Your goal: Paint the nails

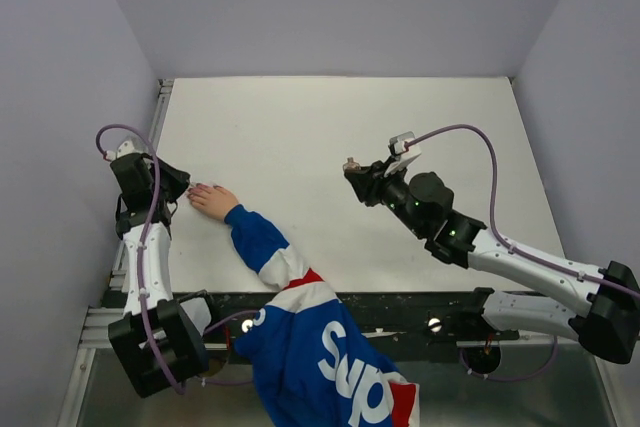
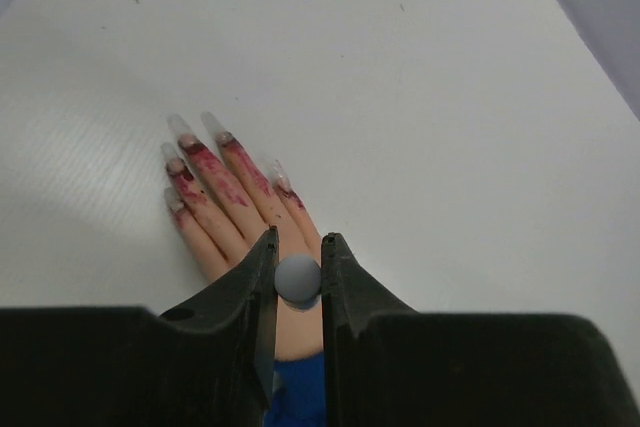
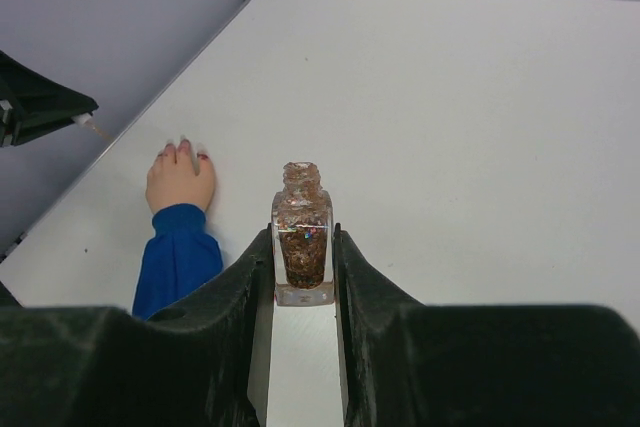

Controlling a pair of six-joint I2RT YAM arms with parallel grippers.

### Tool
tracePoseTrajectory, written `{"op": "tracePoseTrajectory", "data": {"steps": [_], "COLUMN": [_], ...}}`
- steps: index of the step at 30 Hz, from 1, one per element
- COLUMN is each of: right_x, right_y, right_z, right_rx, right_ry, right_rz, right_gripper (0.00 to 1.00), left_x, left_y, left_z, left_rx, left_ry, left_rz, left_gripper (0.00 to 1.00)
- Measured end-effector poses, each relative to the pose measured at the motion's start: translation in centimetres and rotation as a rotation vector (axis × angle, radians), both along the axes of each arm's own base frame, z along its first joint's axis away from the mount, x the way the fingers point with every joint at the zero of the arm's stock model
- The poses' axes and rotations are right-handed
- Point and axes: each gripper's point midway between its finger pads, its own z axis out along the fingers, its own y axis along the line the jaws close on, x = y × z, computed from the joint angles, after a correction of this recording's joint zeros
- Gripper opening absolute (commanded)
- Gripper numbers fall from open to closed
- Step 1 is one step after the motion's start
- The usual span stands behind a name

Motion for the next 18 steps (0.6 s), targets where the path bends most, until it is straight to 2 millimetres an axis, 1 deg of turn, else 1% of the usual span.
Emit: {"op": "tracePoseTrajectory", "data": {"steps": [3,5,9,16,18], "right_x": [-0.4,-0.6,-0.7,-1.2,-1.4], "right_y": [-0.5,-0.7,-0.9,-1.0,-1.2], "right_z": [1.0,1.8,2.5,2.3,2.4], "right_rx": [0.024,0.043,0.062,0.068,0.071], "right_ry": [-0.019,-0.034,-0.050,-0.053,-0.056], "right_rz": [0.000,0.000,0.001,0.019,0.021], "right_gripper": [0.01,0.01,0.01,0.01,0.01], "left_x": [0.3,0.6,1.7,4.1,4.5], "left_y": [2.5,3.3,3.8,5.5,5.7], "left_z": [-1.0,-1.5,-2.2,-3.1,-3.5], "left_rx": [-0.009,-0.004,0.015,0.086,0.094], "left_ry": [0.027,0.044,0.046,0.045,0.045], "left_rz": [0.045,0.047,0.026,0.003,-0.002], "left_gripper": [0.00,0.00,0.00,0.00,0.00]}}
